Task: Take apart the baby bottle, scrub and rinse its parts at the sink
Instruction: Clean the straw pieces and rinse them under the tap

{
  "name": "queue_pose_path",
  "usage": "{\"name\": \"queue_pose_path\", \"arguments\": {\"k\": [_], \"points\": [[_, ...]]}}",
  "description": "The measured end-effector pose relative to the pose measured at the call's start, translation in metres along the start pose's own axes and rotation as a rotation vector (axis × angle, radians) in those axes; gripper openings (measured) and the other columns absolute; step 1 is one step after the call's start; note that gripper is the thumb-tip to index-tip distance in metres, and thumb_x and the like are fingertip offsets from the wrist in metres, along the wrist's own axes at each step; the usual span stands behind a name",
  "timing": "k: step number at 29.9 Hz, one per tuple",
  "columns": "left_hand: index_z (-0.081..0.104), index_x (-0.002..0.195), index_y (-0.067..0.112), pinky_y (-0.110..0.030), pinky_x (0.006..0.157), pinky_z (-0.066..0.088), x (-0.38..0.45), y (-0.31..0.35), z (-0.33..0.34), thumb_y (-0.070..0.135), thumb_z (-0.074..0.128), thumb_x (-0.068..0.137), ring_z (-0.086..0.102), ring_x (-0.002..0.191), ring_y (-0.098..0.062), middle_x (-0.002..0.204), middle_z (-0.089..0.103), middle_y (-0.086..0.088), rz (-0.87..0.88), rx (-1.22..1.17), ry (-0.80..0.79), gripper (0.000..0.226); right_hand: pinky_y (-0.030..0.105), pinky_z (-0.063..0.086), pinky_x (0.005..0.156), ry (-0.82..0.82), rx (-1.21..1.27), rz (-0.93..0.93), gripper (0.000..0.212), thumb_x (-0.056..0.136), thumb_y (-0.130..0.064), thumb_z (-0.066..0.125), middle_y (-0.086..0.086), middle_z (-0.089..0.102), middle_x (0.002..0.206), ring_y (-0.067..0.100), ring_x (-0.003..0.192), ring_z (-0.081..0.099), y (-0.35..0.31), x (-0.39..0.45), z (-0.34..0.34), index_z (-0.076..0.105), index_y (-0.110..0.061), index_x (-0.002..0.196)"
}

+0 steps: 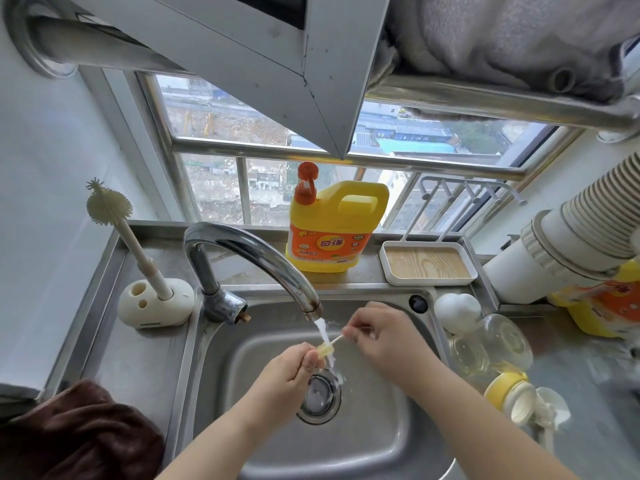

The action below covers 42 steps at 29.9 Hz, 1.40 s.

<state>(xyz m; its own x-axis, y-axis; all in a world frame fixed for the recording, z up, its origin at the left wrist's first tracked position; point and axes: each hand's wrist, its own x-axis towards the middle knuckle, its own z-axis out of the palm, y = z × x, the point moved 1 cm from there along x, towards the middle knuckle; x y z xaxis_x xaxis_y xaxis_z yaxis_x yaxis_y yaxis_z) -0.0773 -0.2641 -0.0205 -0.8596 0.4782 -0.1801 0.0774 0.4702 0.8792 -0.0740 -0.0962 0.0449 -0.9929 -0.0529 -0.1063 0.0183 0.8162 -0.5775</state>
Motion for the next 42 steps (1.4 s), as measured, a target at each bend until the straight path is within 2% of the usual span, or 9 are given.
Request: {"name": "queue_pose_path", "arguments": {"k": [2,8,14,16,20,22,26,33,42], "points": [[0.050,0.084,0.030,-0.009,0.071,0.036,0.000,0.000,0.000,0.022,0.039,0.099,0.052,0.079,0.001,0.087,0.059,0.008,0.007,-0.028,0.018,0.021,0.036,0.047,0.070,-0.022,-0.004,-0.019,0.011,0.085,-0.022,0.064,-0.007,0.053,0.075,0.012,0.072,0.051,0.002,-0.001,0.001,0.066,-0.016,0.077],[0.046,0.085,0.036,-0.018,0.046,0.025,-0.004,-0.001,0.000,0.028,0.045,0.097,0.026,0.045,-0.009,0.046,0.033,0.008,-0.024,-0.151,-0.057,0.014,0.029,0.041,0.069,0.018,-0.043,-0.010,0.016,0.088,-0.027,0.061,-0.014,0.046,0.069,0.005,0.072,0.043,0.005,-0.004,0.003,0.064,-0.015,0.078],[0.051,0.084,0.024,-0.016,0.056,0.033,-0.007,0.001,0.002,0.027,0.039,0.100,0.047,0.058,0.001,0.060,0.051,0.010,-0.049,-0.003,0.004,0.020,0.026,0.037,0.065,0.001,-0.018,0.013,0.019,0.090,-0.027,0.060,-0.012,0.045,0.069,0.004,0.067,0.042,0.005,-0.004,0.002,0.061,-0.012,0.078],[0.051,0.084,0.019,-0.015,0.055,0.033,-0.007,0.002,0.001,0.023,0.039,0.100,0.045,0.056,0.001,0.061,0.048,0.008,-0.046,-0.001,0.013,0.020,0.023,0.034,0.062,-0.082,-0.035,-0.028,0.019,0.090,-0.027,0.059,-0.013,0.042,0.069,0.001,0.064,0.039,0.001,-0.004,0.006,0.058,-0.014,0.077],[0.048,0.085,0.015,-0.015,0.054,0.034,-0.010,0.001,0.002,0.014,0.041,0.099,0.040,0.054,-0.002,0.063,0.049,0.008,-0.067,-0.031,0.005,0.015,0.025,0.032,0.065,-0.008,-0.006,0.065,0.019,0.091,-0.028,0.058,-0.012,0.041,0.070,0.009,0.069,0.042,0.004,-0.003,0.006,0.059,-0.014,0.078],[0.046,0.084,0.020,-0.016,0.053,0.033,-0.012,0.000,0.002,0.015,0.041,0.099,0.040,0.052,-0.002,0.056,0.049,0.013,-0.074,-0.043,0.010,0.017,0.024,0.030,0.064,-0.105,-0.014,0.023,0.021,0.093,-0.026,0.055,-0.011,0.039,0.071,0.005,0.065,0.039,0.001,-0.005,0.009,0.057,-0.012,0.077],[0.045,0.080,0.027,-0.016,0.050,0.031,-0.013,-0.001,0.000,0.018,0.042,0.099,0.039,0.049,-0.003,0.053,0.049,0.021,-0.077,-0.041,0.023,0.021,0.023,0.028,0.062,-0.050,0.008,0.059,0.021,0.093,-0.025,0.054,-0.010,0.040,0.070,0.001,0.064,0.038,-0.001,-0.004,0.013,0.056,-0.013,0.077],[0.050,0.085,0.034,-0.015,0.044,0.026,-0.021,-0.006,-0.007,0.026,0.045,0.097,0.026,0.045,-0.006,0.046,0.035,0.010,-0.083,-0.161,0.031,0.015,0.028,0.036,0.057,-0.077,-0.038,0.073,0.023,0.089,-0.039,0.058,-0.010,0.047,0.058,0.007,0.060,0.043,-0.003,-0.007,0.014,0.054,-0.027,0.070],[0.058,0.086,0.019,-0.017,0.048,0.029,-0.022,-0.006,-0.009,0.019,0.041,0.099,0.040,0.046,-0.003,0.050,0.051,0.022,-0.107,-0.069,0.020,0.022,0.025,0.032,0.061,-0.091,0.006,0.025,0.024,0.092,-0.027,0.056,-0.011,0.041,0.063,0.000,0.060,0.037,-0.010,-0.007,0.021,0.051,-0.017,0.070]]}}
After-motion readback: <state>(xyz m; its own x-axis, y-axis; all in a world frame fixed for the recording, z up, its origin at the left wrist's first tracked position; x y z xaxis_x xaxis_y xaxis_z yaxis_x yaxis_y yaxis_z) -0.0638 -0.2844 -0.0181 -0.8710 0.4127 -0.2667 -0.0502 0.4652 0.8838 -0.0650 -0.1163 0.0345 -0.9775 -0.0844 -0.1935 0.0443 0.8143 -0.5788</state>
